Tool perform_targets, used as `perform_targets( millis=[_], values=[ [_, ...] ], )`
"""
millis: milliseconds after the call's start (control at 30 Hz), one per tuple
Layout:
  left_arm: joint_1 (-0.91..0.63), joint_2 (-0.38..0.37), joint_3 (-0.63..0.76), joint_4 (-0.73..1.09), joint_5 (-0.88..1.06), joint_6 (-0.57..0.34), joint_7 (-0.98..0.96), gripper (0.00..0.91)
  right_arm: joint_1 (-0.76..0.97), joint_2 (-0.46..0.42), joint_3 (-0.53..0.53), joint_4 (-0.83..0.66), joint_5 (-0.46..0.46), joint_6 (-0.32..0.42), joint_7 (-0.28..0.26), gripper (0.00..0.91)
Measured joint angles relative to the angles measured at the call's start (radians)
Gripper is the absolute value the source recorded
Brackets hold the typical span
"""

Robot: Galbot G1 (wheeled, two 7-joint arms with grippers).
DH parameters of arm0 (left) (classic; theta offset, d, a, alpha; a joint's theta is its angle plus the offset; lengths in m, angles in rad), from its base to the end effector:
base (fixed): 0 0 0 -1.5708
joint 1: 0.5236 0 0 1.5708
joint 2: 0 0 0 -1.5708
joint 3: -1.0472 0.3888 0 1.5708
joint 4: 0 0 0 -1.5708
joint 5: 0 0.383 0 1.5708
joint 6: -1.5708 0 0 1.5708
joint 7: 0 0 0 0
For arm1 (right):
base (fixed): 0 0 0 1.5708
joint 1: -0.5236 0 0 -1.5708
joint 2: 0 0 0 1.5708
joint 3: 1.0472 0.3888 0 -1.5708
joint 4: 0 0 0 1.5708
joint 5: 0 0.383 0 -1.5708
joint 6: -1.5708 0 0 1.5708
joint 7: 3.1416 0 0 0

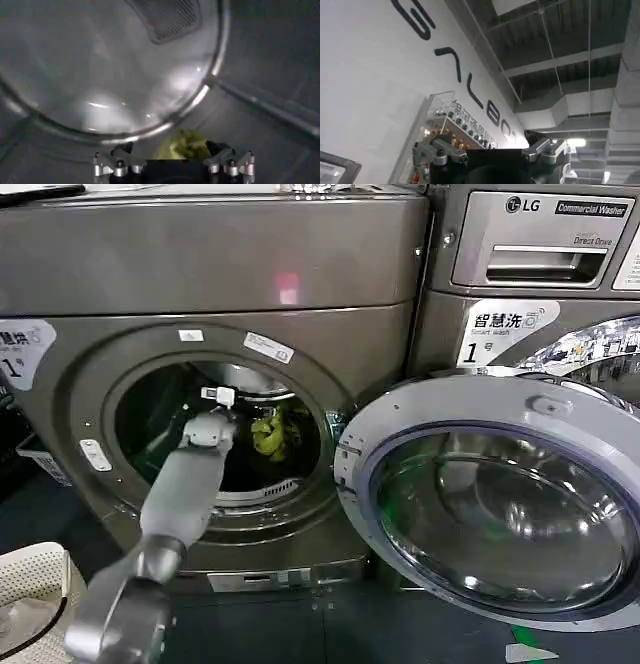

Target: Grasp the clothes from the dryer.

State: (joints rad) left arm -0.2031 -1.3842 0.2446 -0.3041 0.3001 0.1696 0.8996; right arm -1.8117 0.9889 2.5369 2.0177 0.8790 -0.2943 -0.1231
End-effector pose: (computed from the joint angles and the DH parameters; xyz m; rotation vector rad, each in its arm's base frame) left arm 0.7434 0.0616 -0.1599 -0.9562 -2.0128 -1.0960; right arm -0.1171 -0.3835 0.0916 1.2051 2.2197 -0.6663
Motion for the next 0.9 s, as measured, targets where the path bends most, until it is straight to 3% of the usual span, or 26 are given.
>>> perform_targets(
  millis=[300,800,833,867,900],
  values=[
    [-0.038,0.009,0.093,0.069,0.197,-0.092,0.048,0.907,0.020,0.006,-0.025,0.008,-0.011,0.005,-0.004,0.907],
    [-0.010,-0.022,0.119,0.114,0.357,-0.097,-0.006,0.907,0.030,0.012,-0.044,0.003,-0.025,0.023,-0.011,0.907],
    [-0.008,-0.023,0.119,0.115,0.358,-0.094,-0.013,0.796,0.031,0.012,-0.045,0.003,-0.025,0.025,-0.011,0.907],
    [-0.004,-0.023,0.118,0.117,0.360,-0.092,-0.018,0.512,0.032,0.013,-0.046,0.003,-0.026,0.026,-0.011,0.907],
    [-0.003,-0.023,0.118,0.118,0.362,-0.092,-0.021,0.398,0.033,0.014,-0.048,0.003,-0.027,0.027,-0.011,0.907]
  ],
)
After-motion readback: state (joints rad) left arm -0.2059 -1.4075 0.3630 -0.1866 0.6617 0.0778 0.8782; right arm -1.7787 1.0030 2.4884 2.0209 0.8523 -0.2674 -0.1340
